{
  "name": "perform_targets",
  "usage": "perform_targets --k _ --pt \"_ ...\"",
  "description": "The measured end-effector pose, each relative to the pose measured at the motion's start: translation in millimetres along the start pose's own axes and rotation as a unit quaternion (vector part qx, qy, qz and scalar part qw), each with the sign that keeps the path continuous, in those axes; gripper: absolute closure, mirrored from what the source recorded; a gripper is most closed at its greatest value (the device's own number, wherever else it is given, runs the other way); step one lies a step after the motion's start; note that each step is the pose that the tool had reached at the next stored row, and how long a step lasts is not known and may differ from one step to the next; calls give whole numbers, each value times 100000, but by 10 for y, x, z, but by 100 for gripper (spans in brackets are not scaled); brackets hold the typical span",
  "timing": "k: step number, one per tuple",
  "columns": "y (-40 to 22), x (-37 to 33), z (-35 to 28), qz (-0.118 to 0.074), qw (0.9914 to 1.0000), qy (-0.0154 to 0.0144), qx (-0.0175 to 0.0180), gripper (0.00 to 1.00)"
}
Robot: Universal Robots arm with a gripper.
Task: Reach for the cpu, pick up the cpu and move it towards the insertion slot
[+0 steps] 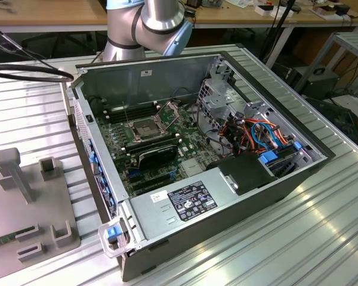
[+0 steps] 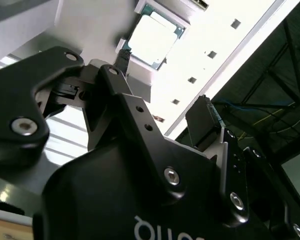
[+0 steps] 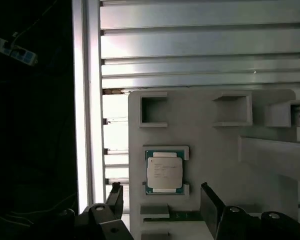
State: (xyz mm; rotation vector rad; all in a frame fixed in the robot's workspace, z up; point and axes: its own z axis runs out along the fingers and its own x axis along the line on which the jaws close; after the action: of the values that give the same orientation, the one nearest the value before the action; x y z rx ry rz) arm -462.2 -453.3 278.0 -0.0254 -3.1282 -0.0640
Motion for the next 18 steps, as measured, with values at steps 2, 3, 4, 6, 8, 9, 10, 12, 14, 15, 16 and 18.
perform_targets --k 2,3,4,6,8,9,10,12,14,15,16,18 --pt "-3 -1 41 -2040 99979 198 31 28" --pt "-5 -2 56 -2467 99969 241 35 28" --pt "-9 -4 80 -2552 99967 283 34 28" --pt "-14 -5 136 -2542 99966 491 34 28" --pt "-17 -6 168 -2539 99966 606 31 28" --pt "-20 -6 202 -2536 99965 719 32 28" --pt "-20 -6 215 -2531 99965 759 33 28" --pt "-21 -7 227 -2530 99965 822 40 28" --pt "-21 -7 227 -2529 99965 830 57 28" --pt "-22 -7 230 -2533 99965 817 52 28" --pt "-30 -9 243 -2546 99964 822 46 28" --pt "-46 -8 305 -2521 99964 888 48 28"
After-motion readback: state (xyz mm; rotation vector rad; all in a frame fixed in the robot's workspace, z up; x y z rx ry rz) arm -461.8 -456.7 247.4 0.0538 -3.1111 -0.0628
